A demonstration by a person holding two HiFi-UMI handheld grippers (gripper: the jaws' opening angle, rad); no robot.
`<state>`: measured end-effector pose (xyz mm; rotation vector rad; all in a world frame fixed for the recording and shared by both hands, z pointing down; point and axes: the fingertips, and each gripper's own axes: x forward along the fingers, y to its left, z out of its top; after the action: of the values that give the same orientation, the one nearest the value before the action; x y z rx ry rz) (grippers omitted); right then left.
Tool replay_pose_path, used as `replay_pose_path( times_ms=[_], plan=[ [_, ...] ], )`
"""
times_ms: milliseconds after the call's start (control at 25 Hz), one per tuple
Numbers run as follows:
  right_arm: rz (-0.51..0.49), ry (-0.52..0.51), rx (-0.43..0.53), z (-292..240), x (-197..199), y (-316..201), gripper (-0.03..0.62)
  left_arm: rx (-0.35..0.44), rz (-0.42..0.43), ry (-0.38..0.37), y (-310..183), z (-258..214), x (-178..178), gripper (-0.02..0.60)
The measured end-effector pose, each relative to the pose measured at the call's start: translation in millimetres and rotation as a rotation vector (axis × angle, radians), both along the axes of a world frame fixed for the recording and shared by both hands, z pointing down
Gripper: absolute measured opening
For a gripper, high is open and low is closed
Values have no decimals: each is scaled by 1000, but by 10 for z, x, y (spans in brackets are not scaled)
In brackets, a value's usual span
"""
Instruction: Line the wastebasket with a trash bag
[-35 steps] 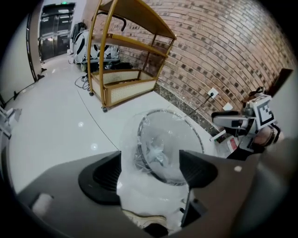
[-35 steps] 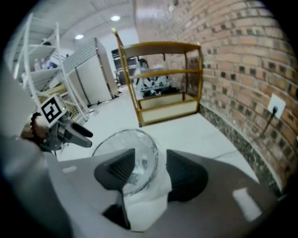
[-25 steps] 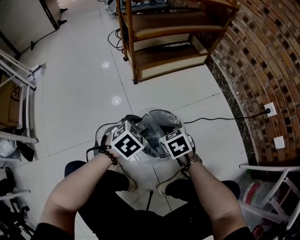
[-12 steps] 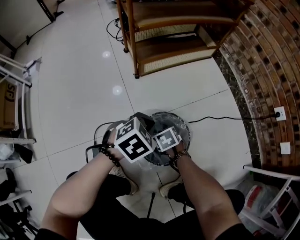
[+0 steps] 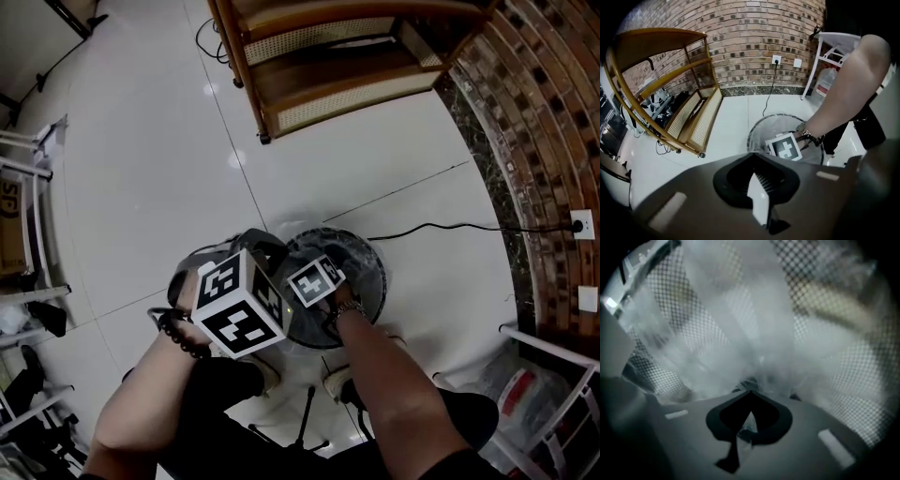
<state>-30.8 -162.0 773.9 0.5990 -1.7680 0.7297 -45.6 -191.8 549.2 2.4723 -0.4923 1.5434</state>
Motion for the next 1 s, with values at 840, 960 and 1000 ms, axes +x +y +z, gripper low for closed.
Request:
replay_pose_path(
  times_ms=[840,960,1000],
  plan=[
    [65,-14,-37,714,-72,-10,2,2,-54,35,-10,-114,-48,2],
    [74,-19,-39,742,-105,-25,2,-11,-45,28,13,-77,-54,2],
    [76,-21,-40,750,-112,-27,2,-12,-45,29,14,-73,-52,2]
  ],
)
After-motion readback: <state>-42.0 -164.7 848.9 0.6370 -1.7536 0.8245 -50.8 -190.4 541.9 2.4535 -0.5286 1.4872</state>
